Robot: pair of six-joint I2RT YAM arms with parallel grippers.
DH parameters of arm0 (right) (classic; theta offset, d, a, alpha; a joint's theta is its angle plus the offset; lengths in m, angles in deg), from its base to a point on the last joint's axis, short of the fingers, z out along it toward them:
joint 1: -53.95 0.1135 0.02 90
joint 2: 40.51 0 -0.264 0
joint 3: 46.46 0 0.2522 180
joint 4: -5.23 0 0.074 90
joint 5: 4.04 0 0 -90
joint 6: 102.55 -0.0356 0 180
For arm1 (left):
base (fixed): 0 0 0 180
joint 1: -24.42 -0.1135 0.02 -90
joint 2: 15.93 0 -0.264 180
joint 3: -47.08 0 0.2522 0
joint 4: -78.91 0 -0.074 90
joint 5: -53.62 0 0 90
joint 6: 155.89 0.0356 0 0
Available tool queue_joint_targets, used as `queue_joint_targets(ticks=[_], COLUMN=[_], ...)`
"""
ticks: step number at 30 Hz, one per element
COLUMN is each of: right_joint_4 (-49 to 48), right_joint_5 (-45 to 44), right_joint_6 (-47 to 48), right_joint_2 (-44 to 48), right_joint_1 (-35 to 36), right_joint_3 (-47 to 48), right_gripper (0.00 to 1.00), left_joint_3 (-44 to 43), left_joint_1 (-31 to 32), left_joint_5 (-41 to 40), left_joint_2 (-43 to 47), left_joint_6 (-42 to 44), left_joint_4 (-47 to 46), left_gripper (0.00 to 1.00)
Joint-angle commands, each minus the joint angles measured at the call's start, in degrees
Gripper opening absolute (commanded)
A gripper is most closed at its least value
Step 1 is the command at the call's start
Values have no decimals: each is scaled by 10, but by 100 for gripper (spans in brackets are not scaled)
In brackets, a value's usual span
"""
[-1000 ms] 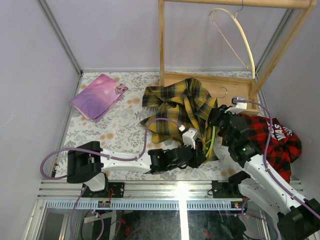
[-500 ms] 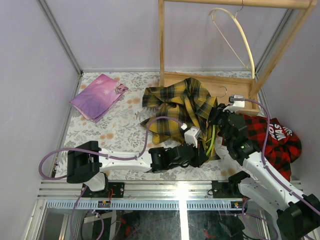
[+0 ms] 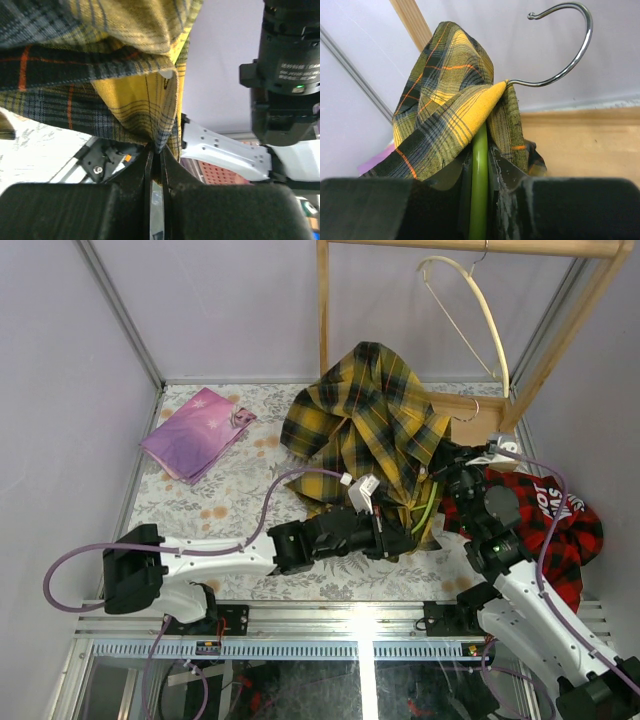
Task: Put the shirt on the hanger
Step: Hang the shirt on the hanger.
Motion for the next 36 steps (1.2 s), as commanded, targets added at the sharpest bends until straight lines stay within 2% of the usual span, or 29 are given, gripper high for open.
queue_joint_targets(ticks=[1,9,18,23,31,36], right_joint_4=[-205,-186,-131,-112,-121,-91], right_joint_5=[-44,-3,48,89,135,146], right_joint_6=[17,-17,-26,-20,-48,-45], right_joint_2=[27,44,69,75,64,64], right_joint_1=[-17,-17,-17,-17,-17,-17], right_joint_3=[8,10,13,9,0,7], right_gripper=[0,0,0,0,0,0], left_joint_3=[-17,-104,-116,-154,-213,-248], left_joint_1=[13,-24,-109,-149,-184,-209], left_joint_5=[196,231,245,252,260,248], left_joint_2=[11,-26,-32,-22,-35,-32], left_joint_6=[-44,-52,-72,-39,-12,27], left_joint_4=[22,20,-1,39,66,100], left_gripper=[0,0,0,0,0,0])
